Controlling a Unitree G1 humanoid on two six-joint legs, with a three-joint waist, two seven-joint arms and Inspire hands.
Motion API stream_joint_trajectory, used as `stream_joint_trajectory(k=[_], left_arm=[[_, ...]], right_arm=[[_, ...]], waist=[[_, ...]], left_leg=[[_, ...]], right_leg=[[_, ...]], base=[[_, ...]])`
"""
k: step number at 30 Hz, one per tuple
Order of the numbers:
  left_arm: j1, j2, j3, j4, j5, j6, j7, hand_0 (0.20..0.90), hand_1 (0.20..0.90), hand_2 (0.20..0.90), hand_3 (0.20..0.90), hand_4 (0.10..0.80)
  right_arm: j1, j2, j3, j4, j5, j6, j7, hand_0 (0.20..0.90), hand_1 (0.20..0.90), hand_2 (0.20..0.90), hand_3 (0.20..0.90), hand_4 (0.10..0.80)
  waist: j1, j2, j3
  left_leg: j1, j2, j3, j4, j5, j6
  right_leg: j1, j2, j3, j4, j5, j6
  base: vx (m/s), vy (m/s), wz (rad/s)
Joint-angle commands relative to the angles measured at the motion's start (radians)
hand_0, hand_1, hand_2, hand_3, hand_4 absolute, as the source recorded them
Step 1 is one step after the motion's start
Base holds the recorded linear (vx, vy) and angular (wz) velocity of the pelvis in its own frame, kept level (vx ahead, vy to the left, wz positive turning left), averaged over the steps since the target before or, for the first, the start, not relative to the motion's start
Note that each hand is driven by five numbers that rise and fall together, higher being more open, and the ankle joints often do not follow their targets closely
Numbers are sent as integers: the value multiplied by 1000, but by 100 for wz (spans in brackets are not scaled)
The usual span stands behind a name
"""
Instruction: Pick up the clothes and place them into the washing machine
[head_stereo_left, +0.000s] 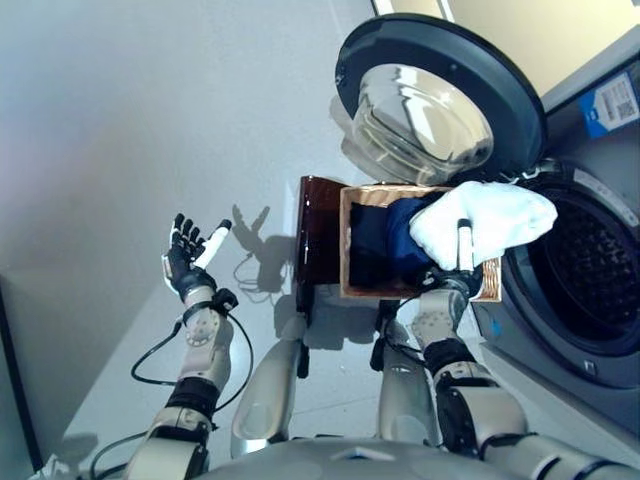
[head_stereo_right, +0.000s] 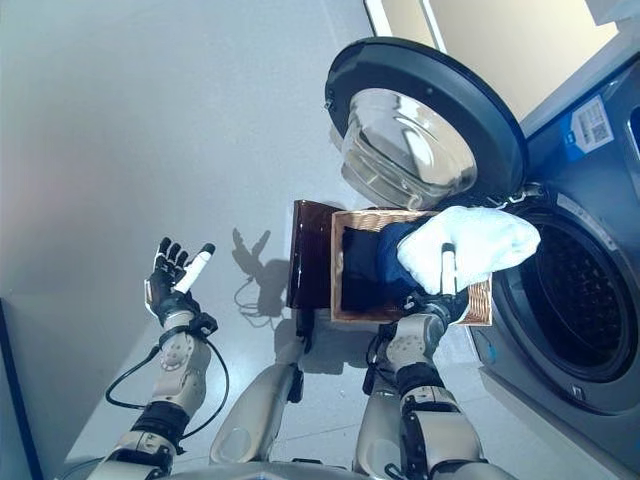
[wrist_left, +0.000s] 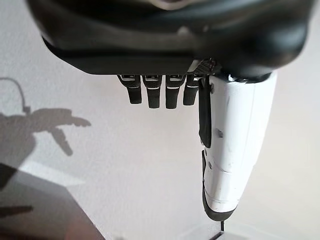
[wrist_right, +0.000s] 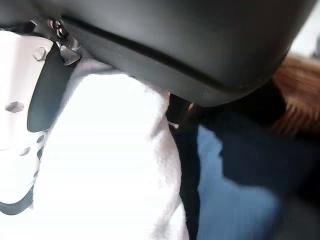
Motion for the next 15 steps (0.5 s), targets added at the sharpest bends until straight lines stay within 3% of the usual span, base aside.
stream_joint_trajectory(k=[1, 6, 15], left_arm=[[-6, 39, 13, 6, -14, -116, -16, 900, 900, 900, 900, 800], [-3, 37, -9, 9, -31, -125, -33, 900, 900, 900, 900, 800], [20, 56, -27, 17, -38, -109, -57, 900, 900, 900, 900, 800]], right_arm=[[19, -16, -39, -70, 46, -143, 83, 200, 200, 200, 200, 300], [-24, -28, -117, -23, 77, -205, 26, 200, 200, 200, 200, 300], [-65, -66, -170, 80, 48, -184, -81, 200, 200, 200, 200, 300]], waist=[[11, -15, -100], [10, 6, -92], [14, 18, -89]], left_leg=[[14, -55, 9, 46, -126, -33], [-3, -64, 11, 86, -146, -22], [-28, -64, 20, 127, -163, -15]], right_leg=[[112, -24, 4, -39, -41, 10], [96, -28, 14, -6, -53, 7], [73, -29, 30, 15, -59, 5]], base=[[-23, 51, -2], [-42, 49, -3], [-28, 34, -5]])
